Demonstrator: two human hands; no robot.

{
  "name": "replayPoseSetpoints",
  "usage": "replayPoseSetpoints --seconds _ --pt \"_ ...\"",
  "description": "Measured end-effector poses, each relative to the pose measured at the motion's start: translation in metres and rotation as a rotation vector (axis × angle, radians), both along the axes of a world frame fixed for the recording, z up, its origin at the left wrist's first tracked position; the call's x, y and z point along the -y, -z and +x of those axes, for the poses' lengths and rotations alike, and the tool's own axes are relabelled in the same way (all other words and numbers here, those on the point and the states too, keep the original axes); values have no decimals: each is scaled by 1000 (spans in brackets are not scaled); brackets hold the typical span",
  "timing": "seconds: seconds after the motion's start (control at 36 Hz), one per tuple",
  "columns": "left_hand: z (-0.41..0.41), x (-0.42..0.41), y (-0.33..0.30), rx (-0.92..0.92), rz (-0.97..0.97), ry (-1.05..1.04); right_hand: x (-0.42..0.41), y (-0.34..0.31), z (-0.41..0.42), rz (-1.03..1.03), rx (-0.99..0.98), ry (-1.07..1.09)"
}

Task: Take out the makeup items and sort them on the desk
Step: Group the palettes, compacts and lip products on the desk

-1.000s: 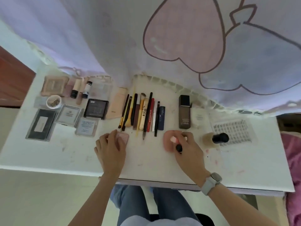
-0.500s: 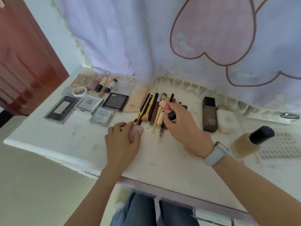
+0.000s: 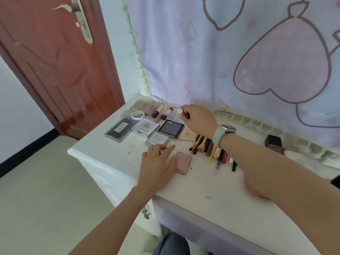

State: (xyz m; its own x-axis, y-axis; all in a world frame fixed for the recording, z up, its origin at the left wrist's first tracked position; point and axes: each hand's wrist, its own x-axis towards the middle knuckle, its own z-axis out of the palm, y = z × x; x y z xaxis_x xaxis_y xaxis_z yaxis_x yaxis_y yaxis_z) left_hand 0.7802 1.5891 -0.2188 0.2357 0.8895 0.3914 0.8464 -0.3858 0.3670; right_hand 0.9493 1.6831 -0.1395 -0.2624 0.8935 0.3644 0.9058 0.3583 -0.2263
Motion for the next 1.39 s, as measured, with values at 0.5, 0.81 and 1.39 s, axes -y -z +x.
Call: replayPoseSetpoints --seconds 0.5,0.81,1.39 --pt "-40 -42 16 -134 -28 -447 -96 33 -78 -83 319 1" --pt "-40 -43 16 -183 -15 -444 -101 3 -69 -359 -821 168" --pt "-39 -42 17 -179 -24 -445 -119 25 -57 -519 -778 289"
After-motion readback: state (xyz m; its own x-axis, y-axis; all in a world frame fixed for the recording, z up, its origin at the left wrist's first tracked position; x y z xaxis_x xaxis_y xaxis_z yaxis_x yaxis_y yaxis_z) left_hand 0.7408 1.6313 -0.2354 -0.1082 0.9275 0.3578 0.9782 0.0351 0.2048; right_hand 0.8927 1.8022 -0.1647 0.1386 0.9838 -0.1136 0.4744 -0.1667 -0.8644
